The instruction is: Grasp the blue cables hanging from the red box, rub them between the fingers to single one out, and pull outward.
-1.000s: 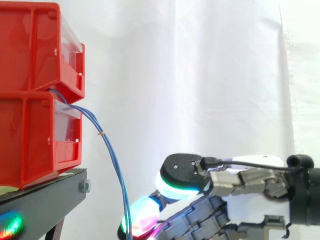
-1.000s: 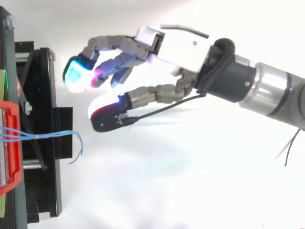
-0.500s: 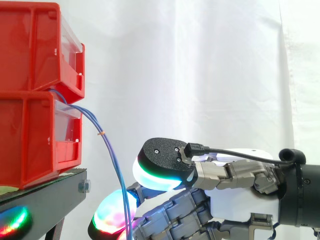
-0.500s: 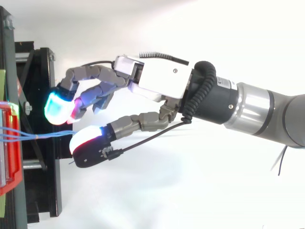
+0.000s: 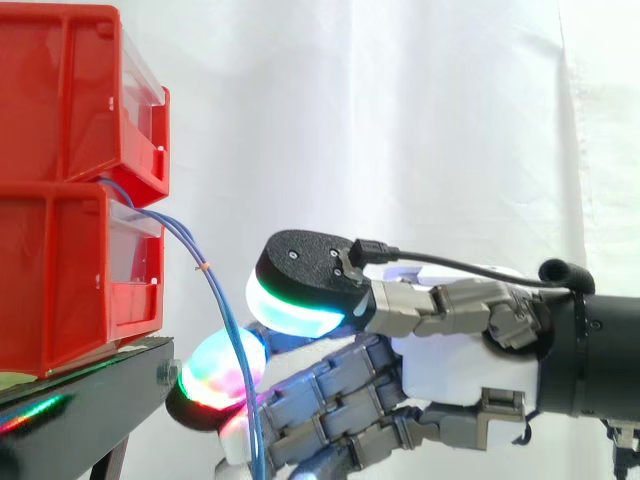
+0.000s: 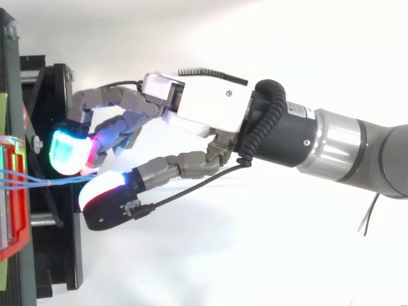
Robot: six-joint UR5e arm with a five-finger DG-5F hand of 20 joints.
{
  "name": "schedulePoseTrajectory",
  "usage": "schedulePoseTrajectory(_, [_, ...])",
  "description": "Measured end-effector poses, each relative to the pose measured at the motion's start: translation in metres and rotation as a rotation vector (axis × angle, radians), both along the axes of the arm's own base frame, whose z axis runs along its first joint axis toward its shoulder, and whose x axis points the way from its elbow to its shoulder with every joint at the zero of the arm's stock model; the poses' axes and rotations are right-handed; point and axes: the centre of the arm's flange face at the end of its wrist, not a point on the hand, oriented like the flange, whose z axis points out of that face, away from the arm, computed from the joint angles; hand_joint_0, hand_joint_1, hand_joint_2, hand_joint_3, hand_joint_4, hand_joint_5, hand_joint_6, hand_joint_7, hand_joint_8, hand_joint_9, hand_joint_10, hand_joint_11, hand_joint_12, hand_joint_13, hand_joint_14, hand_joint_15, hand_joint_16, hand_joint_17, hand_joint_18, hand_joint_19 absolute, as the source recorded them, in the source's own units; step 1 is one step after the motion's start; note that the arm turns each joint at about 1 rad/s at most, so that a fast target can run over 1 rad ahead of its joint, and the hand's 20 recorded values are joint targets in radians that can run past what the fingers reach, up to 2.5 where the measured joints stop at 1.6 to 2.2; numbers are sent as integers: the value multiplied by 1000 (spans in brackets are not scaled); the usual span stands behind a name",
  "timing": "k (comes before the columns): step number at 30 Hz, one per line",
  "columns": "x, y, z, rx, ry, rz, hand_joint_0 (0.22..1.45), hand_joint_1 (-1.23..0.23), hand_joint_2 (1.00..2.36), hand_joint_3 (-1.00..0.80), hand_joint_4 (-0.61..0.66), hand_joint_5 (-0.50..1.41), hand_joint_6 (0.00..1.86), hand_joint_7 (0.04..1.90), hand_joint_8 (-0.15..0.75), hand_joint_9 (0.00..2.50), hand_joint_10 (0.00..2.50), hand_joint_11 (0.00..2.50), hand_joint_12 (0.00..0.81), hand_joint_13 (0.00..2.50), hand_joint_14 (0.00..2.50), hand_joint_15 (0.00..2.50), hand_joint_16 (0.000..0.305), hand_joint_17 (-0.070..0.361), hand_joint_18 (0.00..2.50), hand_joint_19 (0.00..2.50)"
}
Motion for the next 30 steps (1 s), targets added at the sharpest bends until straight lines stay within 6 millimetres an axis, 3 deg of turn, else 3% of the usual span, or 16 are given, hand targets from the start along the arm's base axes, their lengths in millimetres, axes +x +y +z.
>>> schedulePoseTrajectory(5, [5,1,12,-5,14,20,572,-711,1009,-370,252,-112,599,1209,341,817,12,531,415,757,16,473,58,131,828,648])
schedulePoseTrajectory(13, [5,1,15,-8,35,26,566,-711,1007,-398,258,-130,681,1090,345,821,14,550,417,762,15,483,59,132,835,647])
schedulePoseTrajectory(23, [6,5,15,-9,32,32,547,-703,1003,-462,277,-118,665,1100,352,848,12,558,418,777,16,482,59,133,848,643])
schedulePoseTrajectory(30, [6,11,15,-11,32,37,585,-711,1013,-301,229,-163,813,1061,349,857,15,589,411,799,16,485,58,131,871,634])
